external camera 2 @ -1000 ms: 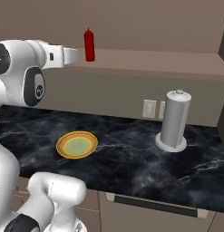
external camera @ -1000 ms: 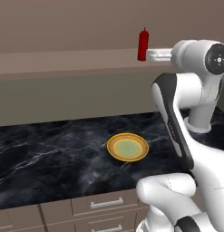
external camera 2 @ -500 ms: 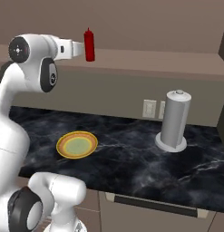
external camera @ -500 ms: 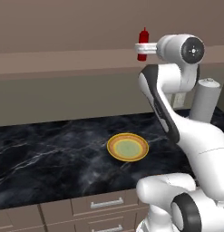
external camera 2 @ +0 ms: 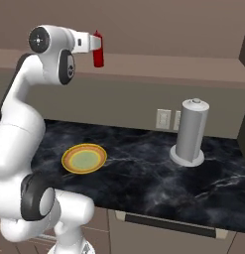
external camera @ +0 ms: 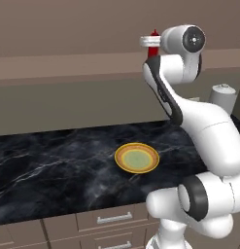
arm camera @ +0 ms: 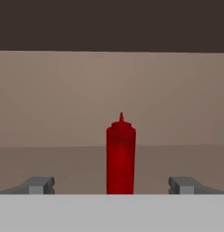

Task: Move the hot dog bun to the plate on the dining table and place the condiment next to that plate. Then navigate to the fridge and take the sausage and place it on the plate as well.

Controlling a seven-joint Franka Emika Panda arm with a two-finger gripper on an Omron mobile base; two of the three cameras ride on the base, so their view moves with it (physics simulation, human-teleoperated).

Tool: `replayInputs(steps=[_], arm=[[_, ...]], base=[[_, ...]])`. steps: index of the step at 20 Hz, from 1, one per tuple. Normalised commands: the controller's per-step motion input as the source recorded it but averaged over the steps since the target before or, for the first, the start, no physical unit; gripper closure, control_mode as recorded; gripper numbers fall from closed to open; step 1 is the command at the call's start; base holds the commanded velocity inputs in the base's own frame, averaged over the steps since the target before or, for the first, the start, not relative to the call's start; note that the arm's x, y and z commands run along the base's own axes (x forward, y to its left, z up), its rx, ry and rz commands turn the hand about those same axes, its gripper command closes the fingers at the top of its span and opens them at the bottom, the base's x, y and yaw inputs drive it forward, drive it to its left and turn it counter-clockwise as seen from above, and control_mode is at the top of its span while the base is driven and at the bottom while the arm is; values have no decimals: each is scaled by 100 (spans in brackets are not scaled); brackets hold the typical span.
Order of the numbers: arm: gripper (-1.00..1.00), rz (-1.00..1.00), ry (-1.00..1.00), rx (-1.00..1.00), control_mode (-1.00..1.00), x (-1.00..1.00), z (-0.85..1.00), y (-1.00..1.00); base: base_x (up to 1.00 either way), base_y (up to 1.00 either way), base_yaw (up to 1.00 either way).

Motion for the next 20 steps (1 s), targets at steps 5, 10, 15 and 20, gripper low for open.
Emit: replayInputs(steps=[5, 10, 15, 20], arm=[[-100, 0, 3, 0, -100, 48, 5, -7], [-100, 0, 0, 0, -100, 24, -8, -1], [-100, 0, 0, 0, -100, 34, -11, -2], [-100, 0, 0, 0, -100, 33, -20, -9]], base=[[0, 0, 0], [0, 0, 0], [0, 0, 0], [0, 0, 0]])
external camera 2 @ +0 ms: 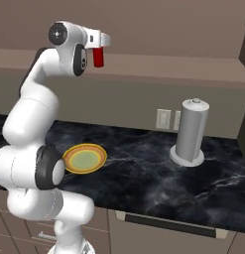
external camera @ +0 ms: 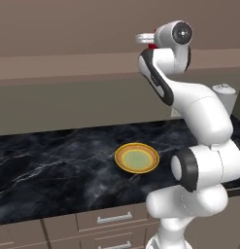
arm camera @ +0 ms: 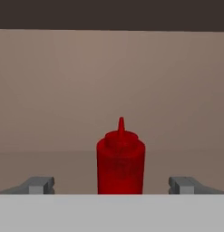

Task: Move the hot dog bun to the plate on the dining table and place the condiment next to that plate. Then navigate to the fridge and take the sausage and place it on the plate as well.

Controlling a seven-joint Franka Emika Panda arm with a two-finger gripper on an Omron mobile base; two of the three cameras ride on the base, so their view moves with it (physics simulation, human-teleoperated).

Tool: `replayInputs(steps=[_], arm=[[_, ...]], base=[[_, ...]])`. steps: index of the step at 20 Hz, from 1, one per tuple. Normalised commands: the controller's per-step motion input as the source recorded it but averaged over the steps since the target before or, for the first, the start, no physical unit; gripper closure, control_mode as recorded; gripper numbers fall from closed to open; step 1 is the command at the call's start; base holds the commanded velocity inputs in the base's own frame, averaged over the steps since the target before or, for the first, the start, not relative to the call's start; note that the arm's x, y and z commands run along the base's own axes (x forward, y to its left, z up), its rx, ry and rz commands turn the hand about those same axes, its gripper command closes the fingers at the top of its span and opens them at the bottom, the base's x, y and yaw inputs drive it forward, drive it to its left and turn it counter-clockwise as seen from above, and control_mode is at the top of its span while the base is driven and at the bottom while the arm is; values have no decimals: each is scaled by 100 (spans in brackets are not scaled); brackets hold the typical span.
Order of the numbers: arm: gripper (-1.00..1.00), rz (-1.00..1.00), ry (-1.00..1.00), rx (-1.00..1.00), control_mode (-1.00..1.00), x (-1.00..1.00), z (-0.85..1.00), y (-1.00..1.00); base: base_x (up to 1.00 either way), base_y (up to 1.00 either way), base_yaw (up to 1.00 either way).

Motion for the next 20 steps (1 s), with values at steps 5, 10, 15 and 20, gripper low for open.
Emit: replayInputs(steps=[5, 10, 15, 20], arm=[[-100, 0, 0, 0, -100, 22, -10, -3], [-100, 0, 0, 0, -100, 20, -4, -1], [-100, 0, 0, 0, -100, 24, -6, -7], [100, 0, 0, 0, -100, 23, -6, -5]], base=[[0, 0, 0], [0, 0, 0], [0, 0, 0], [0, 0, 0]])
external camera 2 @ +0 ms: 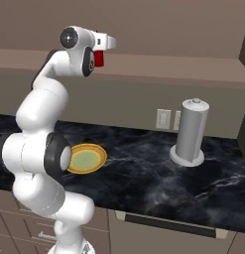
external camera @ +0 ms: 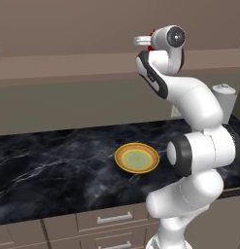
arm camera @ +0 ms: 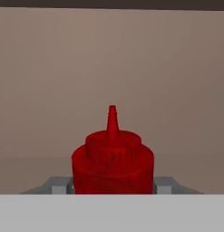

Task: Move the hot dog bun to the plate on the dining table and place the condiment next to that plate. Then navigate to the fridge and take the sausage and place it on the plate as well.

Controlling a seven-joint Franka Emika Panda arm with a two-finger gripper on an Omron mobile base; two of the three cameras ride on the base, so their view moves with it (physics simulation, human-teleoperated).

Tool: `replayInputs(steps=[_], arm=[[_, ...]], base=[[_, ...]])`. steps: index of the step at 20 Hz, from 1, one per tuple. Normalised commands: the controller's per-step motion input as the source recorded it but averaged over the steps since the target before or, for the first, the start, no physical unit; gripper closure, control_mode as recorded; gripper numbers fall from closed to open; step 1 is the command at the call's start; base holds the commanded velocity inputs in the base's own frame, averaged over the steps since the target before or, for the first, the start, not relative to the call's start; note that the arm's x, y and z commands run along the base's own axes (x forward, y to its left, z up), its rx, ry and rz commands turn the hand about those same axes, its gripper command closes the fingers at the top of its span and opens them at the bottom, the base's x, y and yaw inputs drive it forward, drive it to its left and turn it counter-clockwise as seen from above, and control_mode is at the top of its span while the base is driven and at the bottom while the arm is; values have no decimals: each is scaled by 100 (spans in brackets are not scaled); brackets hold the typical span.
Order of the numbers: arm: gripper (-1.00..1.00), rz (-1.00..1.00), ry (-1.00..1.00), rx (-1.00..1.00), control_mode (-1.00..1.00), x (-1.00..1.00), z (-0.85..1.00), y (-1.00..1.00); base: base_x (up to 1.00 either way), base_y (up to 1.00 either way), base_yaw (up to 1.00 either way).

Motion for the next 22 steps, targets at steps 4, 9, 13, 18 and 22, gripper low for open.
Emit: replayInputs(steps=[4, 9, 13, 18, 22], arm=[[100, 0, 0, 0, -100, 6, -2, -1], [100, -2, -1, 0, -100, -15, -1, 0], [100, -2, -2, 0, -100, -71, -5, 0], [100, 0, -5, 0, -100, -95, -15, 0], [100, 0, -3, 0, -100, -100, -13, 1]], base=[[0, 0, 0], [0, 0, 0], [0, 0, 0], [0, 0, 0], [0, 0, 0]])
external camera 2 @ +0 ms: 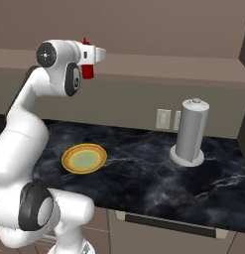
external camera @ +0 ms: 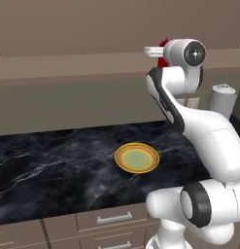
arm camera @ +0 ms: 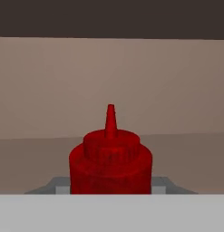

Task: Move the hot dog bun to the plate on the dining table and place the condiment next to that plate. Then navigate to the fridge and take the sausage and place it on the plate as well.

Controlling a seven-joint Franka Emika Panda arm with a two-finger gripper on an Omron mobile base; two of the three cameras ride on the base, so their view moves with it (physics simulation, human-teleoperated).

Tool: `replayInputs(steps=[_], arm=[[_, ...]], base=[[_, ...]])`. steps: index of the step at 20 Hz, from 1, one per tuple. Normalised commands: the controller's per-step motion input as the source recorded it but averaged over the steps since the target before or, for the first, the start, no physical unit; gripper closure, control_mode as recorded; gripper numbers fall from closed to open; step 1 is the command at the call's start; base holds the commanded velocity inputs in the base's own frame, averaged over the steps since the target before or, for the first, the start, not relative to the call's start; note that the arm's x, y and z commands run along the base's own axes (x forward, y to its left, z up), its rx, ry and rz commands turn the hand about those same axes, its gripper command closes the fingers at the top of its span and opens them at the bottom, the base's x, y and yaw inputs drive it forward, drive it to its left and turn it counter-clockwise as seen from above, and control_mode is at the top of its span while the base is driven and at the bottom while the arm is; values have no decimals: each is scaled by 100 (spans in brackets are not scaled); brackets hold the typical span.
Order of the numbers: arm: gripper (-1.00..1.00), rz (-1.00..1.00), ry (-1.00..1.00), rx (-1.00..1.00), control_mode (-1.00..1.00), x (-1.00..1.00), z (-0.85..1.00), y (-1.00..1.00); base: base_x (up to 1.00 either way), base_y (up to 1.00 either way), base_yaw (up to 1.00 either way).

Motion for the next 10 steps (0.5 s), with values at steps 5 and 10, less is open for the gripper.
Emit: replayInputs(steps=[5, 10], arm=[[100, 0, -2, 0, -100, -100, -2, 0], [100, 0, 0, 0, -100, -100, -14, 7]], base=[[0, 0, 0], [0, 0, 0]])
